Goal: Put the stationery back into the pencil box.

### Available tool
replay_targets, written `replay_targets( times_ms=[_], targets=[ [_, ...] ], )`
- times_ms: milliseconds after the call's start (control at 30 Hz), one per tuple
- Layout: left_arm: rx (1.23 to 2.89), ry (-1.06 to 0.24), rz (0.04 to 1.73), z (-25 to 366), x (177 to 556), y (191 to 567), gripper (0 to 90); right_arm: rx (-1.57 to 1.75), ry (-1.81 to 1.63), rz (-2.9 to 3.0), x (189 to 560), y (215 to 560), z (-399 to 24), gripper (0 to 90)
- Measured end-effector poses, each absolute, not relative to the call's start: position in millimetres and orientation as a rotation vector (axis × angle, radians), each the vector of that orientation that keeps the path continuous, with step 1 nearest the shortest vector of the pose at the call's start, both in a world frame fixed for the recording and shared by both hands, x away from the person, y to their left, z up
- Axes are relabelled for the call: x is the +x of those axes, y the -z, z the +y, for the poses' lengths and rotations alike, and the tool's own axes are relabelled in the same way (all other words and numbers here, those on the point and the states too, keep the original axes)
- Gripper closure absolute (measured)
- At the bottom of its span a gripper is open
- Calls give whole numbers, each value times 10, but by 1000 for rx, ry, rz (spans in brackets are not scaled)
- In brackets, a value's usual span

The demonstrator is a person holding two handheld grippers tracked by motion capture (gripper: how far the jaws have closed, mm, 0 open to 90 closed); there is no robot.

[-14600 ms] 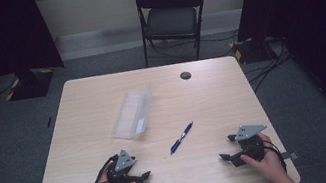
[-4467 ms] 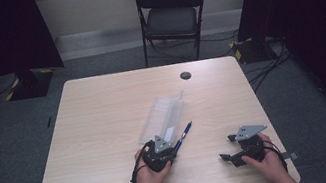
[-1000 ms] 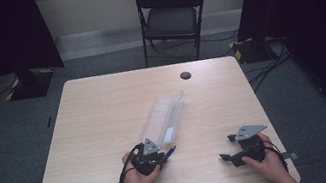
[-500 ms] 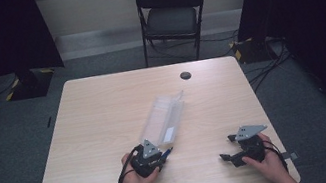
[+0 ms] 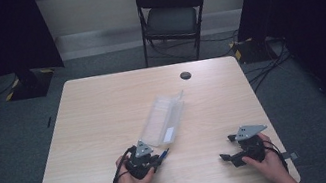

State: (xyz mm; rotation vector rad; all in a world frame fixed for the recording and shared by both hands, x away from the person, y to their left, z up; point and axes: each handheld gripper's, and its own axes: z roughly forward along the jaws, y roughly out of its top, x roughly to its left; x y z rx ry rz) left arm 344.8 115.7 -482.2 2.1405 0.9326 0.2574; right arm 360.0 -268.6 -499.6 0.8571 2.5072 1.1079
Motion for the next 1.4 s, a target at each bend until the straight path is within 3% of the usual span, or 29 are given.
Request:
replay_targets(
  times_ms=[800,1400],
  targets=[
    [2056,-260,1029,1543,3608,4564,799,857,-1108,2508,3600,4996,-2686,181],
    [2019,-313,1118,1626,3875,4421,799,857,-1107,2507,3599,4996,-2686,181]
  ],
)
